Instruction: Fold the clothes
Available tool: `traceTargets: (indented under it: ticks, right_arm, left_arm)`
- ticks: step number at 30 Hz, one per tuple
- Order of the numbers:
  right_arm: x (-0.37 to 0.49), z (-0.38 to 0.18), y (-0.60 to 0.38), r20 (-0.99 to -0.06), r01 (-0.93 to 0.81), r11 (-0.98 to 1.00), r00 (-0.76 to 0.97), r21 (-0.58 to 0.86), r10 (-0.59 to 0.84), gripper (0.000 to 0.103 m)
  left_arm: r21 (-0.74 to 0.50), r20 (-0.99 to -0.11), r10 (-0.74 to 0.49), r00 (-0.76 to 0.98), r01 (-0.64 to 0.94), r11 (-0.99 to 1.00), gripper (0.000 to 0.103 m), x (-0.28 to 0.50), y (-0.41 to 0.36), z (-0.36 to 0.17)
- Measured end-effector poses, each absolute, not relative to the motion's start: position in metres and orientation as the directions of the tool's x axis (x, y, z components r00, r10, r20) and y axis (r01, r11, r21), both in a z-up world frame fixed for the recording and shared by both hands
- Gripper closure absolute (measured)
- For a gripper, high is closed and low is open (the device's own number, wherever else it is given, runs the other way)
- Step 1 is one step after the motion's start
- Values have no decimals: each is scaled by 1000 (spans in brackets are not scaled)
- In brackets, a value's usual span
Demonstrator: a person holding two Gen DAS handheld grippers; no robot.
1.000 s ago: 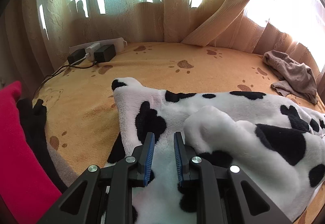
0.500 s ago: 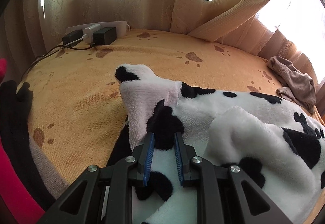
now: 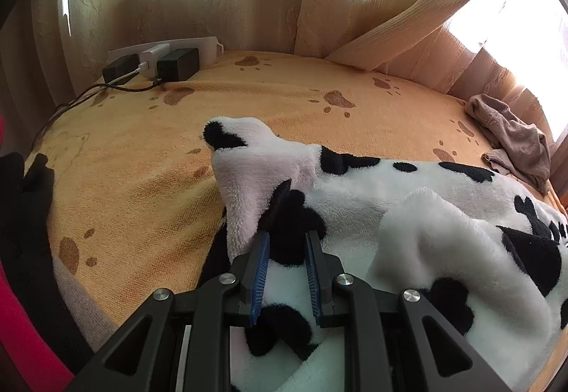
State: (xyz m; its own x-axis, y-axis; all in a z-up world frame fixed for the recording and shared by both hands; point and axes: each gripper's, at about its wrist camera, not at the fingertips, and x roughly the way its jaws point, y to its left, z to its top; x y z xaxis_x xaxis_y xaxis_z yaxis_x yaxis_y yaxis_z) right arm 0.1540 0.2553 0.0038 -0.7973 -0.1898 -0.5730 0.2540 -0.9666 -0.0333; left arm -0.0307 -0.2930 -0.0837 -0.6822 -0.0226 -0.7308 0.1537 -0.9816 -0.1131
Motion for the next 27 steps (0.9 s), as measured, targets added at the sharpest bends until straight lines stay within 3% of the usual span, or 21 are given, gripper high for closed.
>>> traceTargets:
  ticks: [8,12,17,19,27]
  right_arm:
    - [113,23,190,-532,372,-919,-809,-132,-251,0]
    - [79,-2,161,-633,441,-891,-722,-110,-280,0]
    - [53,-34,152,-722,437,-891,-656,-124,-221,0]
    - [48,-46,152,-755,446,-886,-623,-129,-204,0]
    - [48,-57,157,-753,465,-877,-619,-123,-223,0]
  left_arm:
    - [-58,-681,-38,-731,106,-993,81,-9,-262,-49]
    - [-102,-658,29,-753,50,-994,79,-10,-253,-37]
    - [-59,-719,-7,-695,72,-996,76,-37,-248,-72]
    - [-130,-733,31,-679,95,-987,64,-42,-259,-92]
    - [-180,-729,70,-680,92,-979,61,-36,-267,-100]
